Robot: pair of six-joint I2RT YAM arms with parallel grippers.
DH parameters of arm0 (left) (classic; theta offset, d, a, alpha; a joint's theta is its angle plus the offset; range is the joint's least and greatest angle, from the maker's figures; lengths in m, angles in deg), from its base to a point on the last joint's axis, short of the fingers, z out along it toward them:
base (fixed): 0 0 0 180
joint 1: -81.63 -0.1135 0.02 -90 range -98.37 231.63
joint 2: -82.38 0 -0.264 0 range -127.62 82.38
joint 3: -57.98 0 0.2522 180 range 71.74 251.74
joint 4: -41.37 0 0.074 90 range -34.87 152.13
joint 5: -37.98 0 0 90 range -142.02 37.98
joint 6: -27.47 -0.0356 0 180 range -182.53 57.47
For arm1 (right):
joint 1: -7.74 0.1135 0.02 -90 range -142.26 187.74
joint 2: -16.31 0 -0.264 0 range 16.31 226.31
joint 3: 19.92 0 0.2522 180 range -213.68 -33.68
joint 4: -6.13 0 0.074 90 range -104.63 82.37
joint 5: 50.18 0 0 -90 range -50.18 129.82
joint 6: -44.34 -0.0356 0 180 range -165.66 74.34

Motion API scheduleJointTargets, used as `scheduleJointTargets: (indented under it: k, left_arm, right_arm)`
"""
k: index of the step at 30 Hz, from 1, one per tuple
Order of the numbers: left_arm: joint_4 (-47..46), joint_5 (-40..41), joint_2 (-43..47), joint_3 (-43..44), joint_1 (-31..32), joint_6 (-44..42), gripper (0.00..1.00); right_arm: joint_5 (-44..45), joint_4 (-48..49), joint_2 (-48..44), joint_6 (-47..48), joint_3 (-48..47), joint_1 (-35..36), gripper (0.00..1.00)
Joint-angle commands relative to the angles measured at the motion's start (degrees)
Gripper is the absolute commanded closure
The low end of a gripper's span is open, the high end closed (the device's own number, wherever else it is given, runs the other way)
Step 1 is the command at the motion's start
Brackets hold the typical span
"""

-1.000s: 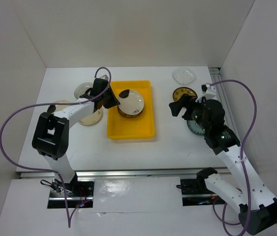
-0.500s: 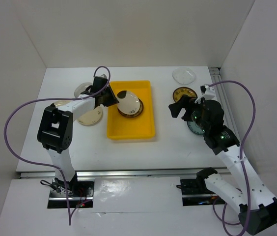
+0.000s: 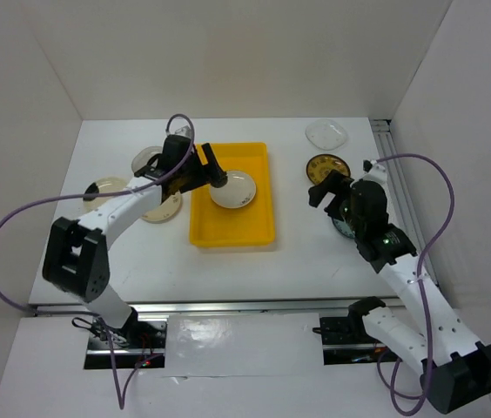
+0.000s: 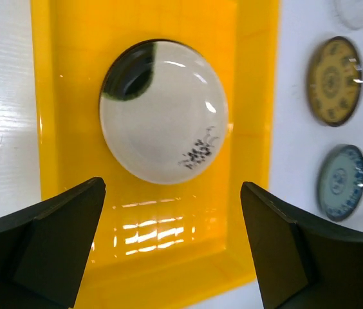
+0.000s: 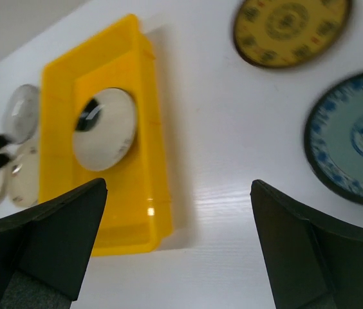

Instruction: Place the plates into the plastic bin on the countertop

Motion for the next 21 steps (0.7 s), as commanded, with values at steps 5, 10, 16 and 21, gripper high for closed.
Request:
scheduleJointTargets:
  k: [5, 10, 16, 21]
  left_arm:
    - [6.80, 5.14, 18.17, -3.34, 5.43, -2.00, 0.00]
    - [15.33, 6.38, 26.79, -5.19, 7.81, -4.28, 0.00]
    - [19.39, 6.91, 35.14, -11.16, 7.81, -4.81, 0.00]
    - [21.15, 4.02, 38.57, -12.49, 7.81, -5.95, 0.00]
  right_arm:
    - [6.06, 2.75, -0.56, -12.54, 16.25, -12.50, 0.00]
    - [2.87, 7.42, -6.72, -13.78, 26.02, -22.88, 0.00]
    - [3.31, 12.06, -5.51, -13.78, 28.22, -27.29, 0.01]
    - [3.84, 18.49, 3.79, -13.78, 28.75, -27.29, 0.05]
